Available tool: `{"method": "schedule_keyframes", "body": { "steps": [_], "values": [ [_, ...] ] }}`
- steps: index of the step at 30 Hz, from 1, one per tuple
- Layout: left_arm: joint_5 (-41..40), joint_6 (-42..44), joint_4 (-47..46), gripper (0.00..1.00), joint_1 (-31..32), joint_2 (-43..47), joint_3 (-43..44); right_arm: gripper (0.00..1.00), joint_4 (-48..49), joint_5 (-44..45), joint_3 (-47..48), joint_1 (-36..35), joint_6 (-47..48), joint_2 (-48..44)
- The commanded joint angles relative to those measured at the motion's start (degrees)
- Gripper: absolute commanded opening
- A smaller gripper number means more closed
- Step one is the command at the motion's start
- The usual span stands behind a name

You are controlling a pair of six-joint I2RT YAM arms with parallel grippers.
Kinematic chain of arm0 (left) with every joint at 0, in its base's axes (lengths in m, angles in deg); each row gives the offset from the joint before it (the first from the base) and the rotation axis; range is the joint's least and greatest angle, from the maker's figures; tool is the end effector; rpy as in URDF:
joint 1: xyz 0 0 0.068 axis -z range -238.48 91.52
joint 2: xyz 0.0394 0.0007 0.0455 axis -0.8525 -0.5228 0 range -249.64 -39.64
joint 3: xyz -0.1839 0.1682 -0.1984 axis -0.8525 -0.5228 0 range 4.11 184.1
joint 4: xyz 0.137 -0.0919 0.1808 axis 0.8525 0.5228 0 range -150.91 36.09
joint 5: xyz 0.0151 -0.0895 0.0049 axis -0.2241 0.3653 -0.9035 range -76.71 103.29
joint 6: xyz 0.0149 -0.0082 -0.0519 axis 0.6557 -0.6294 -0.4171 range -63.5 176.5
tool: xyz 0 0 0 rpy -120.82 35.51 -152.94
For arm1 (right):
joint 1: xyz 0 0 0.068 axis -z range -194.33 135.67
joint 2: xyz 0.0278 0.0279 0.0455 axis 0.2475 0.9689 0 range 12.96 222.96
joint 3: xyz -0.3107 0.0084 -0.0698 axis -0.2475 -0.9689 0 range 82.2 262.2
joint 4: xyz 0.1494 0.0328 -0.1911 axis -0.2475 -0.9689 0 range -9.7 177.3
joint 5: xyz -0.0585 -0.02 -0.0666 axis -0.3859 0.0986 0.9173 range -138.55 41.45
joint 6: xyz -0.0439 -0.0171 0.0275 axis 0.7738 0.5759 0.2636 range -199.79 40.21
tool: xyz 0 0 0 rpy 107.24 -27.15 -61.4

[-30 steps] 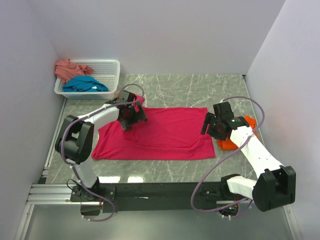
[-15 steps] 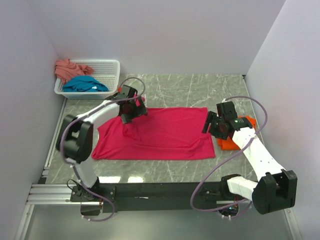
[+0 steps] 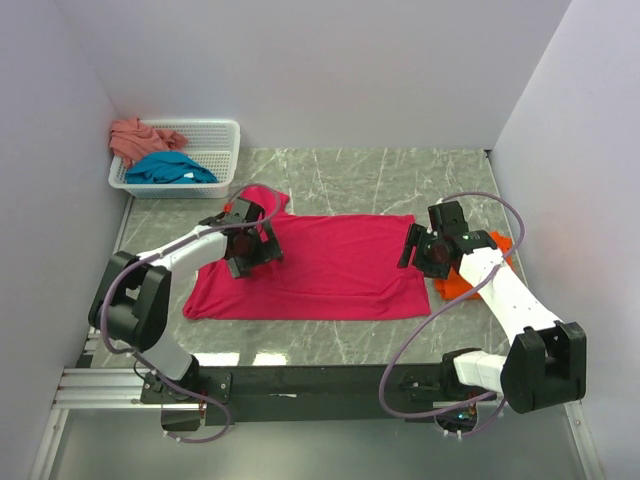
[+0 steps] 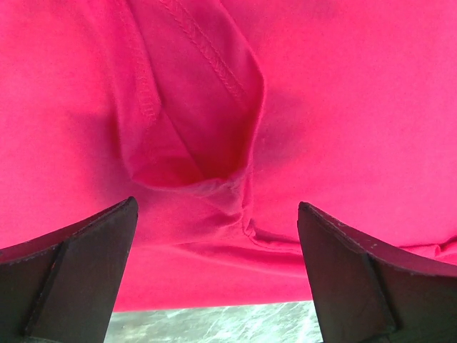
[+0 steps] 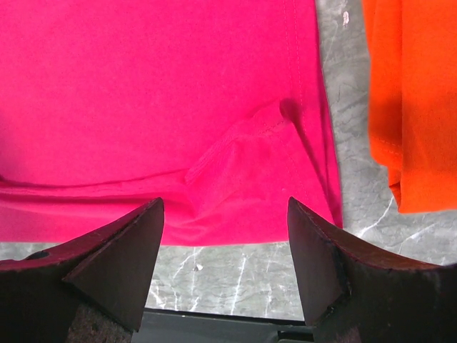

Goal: Fold and stack the t-shirts
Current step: Fold the tshirt

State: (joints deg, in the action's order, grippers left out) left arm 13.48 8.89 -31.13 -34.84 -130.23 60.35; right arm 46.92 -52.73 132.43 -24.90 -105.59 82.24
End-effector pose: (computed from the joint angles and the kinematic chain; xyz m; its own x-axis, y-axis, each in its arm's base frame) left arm 0.2681 -0.1176 0.2464 -0.8528 -0.4329 -0.2920 -0.3375 0.8837 -0.3243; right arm 0.1965 0.0394 0.2919 -0.8574 0.2815 -0.4308 0.1708 0.9453 0.2778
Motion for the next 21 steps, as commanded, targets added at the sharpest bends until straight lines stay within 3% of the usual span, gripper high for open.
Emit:
{"method": "schedule_keyframes", "body": {
  "steps": [1, 13, 21],
  "values": [
    [3.2, -0.4, -3.5, 0.99, 1.2, -1.9, 0.9, 0.76, 1.6, -0.2, 1.2, 0.3, 0.9, 0.6],
    [4.4, 3.3, -4.3, 0.99, 2.3, -14.7, 18.2, 0.76, 1.5, 1.5, 2.1, 0.3, 0.9, 0.2],
    [-3.7, 6.1, 3.1, 1.00, 2.4, -16.1, 26.5, 0.76, 2.7, 3.0, 4.3, 0.3, -0.2, 1.1]
  ]
}}
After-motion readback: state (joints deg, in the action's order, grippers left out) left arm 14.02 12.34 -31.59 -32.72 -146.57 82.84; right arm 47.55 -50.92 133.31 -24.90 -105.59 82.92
